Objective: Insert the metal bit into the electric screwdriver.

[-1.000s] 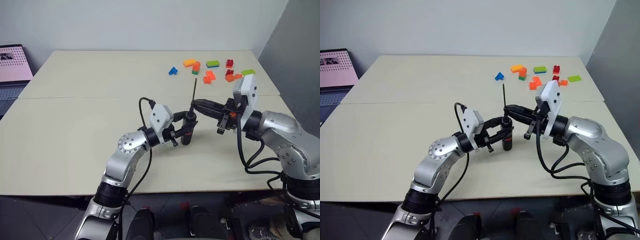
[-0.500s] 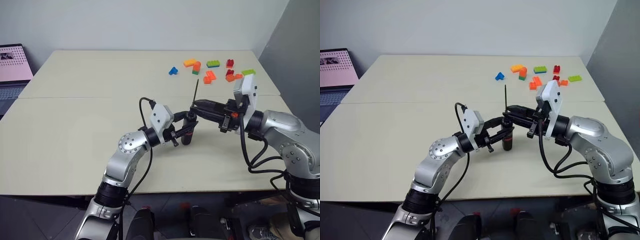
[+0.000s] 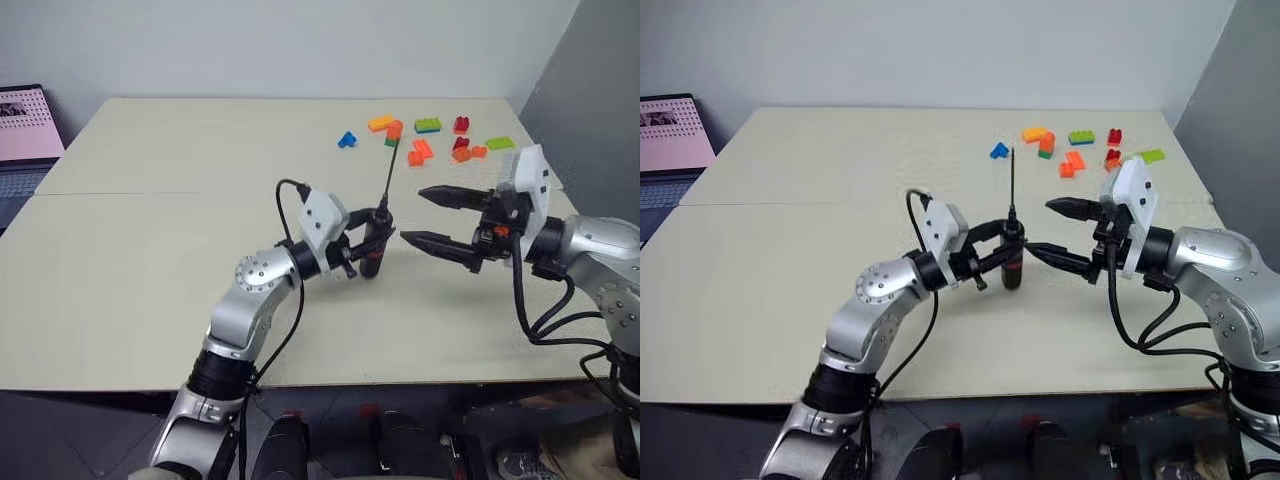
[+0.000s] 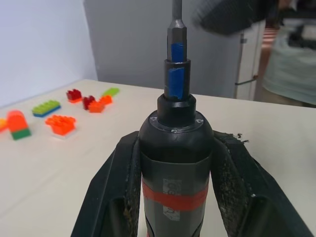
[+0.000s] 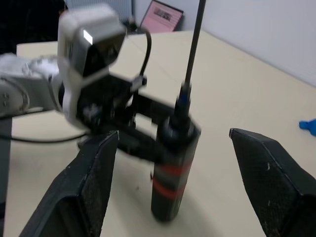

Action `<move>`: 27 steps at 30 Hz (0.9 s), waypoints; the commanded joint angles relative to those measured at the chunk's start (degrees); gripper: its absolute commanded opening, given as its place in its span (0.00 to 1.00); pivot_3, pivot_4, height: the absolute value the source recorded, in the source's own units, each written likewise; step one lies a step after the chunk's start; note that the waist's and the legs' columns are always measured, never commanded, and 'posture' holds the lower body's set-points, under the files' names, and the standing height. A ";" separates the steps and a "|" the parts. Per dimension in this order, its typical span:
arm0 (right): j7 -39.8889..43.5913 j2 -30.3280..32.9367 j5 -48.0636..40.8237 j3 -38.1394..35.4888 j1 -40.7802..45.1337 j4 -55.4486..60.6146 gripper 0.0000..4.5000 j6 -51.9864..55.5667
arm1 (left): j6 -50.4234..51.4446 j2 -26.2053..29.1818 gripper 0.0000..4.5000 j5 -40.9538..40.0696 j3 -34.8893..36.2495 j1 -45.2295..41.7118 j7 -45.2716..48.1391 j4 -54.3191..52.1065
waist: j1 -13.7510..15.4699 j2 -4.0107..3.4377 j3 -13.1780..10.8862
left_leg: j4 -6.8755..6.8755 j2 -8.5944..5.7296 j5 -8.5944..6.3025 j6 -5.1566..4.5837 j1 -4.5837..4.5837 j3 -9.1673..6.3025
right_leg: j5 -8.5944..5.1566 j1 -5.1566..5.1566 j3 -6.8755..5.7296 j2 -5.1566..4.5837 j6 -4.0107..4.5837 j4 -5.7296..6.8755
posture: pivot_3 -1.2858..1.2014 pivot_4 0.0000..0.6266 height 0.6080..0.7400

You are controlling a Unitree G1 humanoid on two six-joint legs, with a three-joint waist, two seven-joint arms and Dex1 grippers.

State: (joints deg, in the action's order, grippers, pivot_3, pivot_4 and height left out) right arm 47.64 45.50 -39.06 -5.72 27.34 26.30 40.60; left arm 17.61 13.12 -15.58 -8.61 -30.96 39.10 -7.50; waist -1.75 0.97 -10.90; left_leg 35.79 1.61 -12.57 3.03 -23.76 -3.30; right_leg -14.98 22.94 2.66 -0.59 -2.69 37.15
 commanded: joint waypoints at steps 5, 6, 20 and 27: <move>4.04 7.77 2.05 -5.35 -2.12 2.69 0.82 -3.33 | -2.98 12.56 0.36 13.66 -6.14 -10.46 4.14 5.36 | 0.07 -0.01 -0.01 | 0.04 -0.01 0.01 0.01 -0.21 0.01 | 0.02 0.25 0.01 0.01 -0.01 0.05 | 0.52 0.24 1.00; 4.46 8.95 2.45 -5.97 -2.32 2.99 0.82 -3.49 | -3.26 14.62 0.36 16.45 -8.12 -12.11 5.44 7.42 | 0.10 0.00 -0.04 | 0.04 -0.02 0.01 0.01 -0.21 0.02 | 0.02 0.25 0.02 0.01 -0.01 0.06 | 0.52 0.24 1.00; 6.52 19.40 10.32 -1.55 -5.14 4.47 0.82 -3.09 | -22.58 7.36 0.36 33.62 -27.09 -30.35 18.34 46.19 | -0.15 -0.01 -0.03 | 0.16 -0.01 0.01 0.00 -0.21 0.11 | 0.04 0.25 0.08 0.02 -0.05 0.09 | 0.52 0.24 1.00; 7.17 20.08 12.13 -2.62 -8.41 4.52 0.82 -2.91 | -26.06 4.28 0.64 36.08 -26.85 -32.42 20.68 54.26 | -0.01 0.00 -0.02 | 0.15 0.00 0.00 -0.01 -0.23 0.15 | 0.04 0.26 0.14 0.02 -0.05 0.08 | 0.52 0.24 1.00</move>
State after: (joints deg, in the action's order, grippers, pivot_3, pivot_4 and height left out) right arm 54.66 64.72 -27.48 -6.03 19.22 30.08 37.98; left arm -8.04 17.88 19.73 -35.18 -63.51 57.28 44.77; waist -1.76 0.96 -10.92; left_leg 35.95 1.60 -12.57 3.02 -23.99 -3.14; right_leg -14.94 23.21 2.81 -0.57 -2.74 37.24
